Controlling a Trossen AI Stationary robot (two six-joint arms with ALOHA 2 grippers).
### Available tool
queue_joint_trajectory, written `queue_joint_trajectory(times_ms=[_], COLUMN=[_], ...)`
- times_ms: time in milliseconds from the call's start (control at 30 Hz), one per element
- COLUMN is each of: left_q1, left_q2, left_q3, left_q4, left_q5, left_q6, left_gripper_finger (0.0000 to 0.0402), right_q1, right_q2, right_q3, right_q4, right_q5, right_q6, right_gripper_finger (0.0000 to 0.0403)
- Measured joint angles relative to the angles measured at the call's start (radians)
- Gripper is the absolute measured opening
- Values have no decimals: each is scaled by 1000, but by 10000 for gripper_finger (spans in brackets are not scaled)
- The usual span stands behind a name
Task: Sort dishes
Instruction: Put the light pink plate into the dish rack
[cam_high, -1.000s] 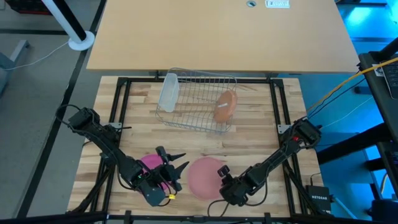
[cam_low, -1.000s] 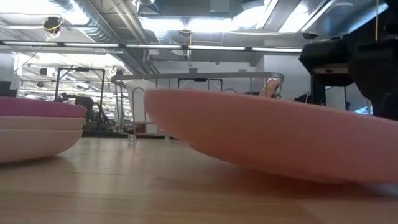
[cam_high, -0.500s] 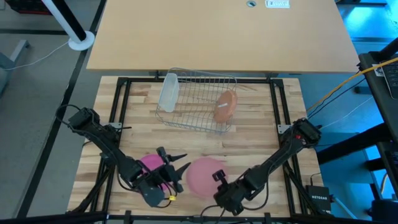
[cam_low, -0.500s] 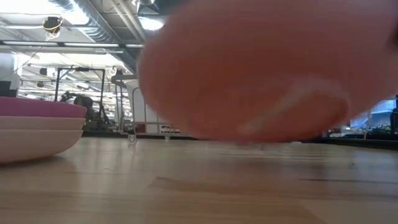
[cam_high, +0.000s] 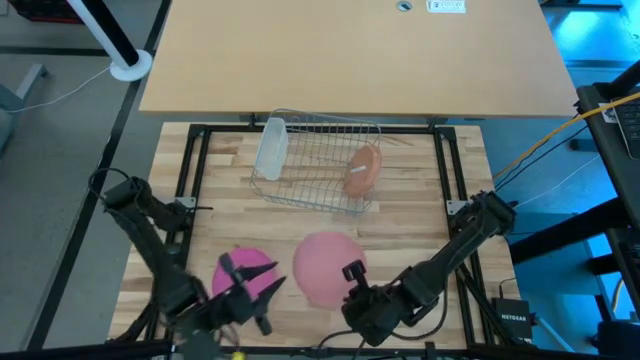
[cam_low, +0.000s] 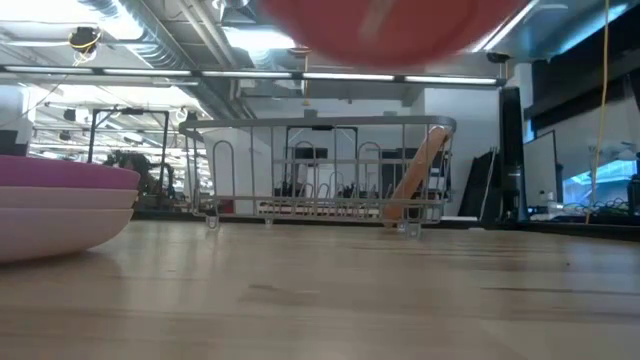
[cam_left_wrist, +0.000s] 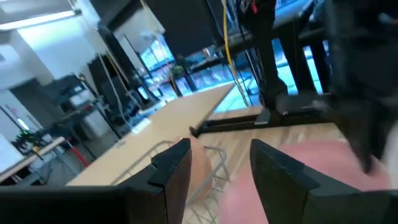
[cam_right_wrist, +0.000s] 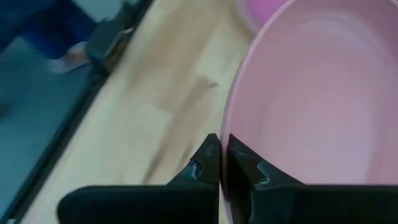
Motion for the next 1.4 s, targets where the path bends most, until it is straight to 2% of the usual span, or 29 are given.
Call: queue_joint_trajectory(times_ms=[167, 400, 500, 667, 1133, 1233, 1400], left_q1=[-68, -59, -44, -29, -5, 0, 6], left_q2=[0, 0, 0, 0, 0, 0, 1], left_q3=[10, 11, 11, 11, 11, 11, 11], left_q4=[-1, -1, -2, -11, -11, -12, -15], left_q5=[-13, -13, -13, -13, -13, -13, -13], left_q6=[49, 47, 8, -32, -97, -102, -126], left_gripper_finger=[155, 155, 155, 155, 155, 155, 155], right_q1=[-21, -107, -173, -277, -489, -512, -510], right_q2=[0, -6, -113, -257, -485, -516, -528], right_q3=[214, 558, 492, 457, 455, 455, 455], right_q4=[-154, -231, -160, -223, -87, -153, -361], right_q5=[117, 237, 236, 240, 225, 216, 234], right_q6=[20, 41, 114, 300, 237, 231, 280], right_gripper_finger=[7, 7, 7, 7, 7, 7, 7])
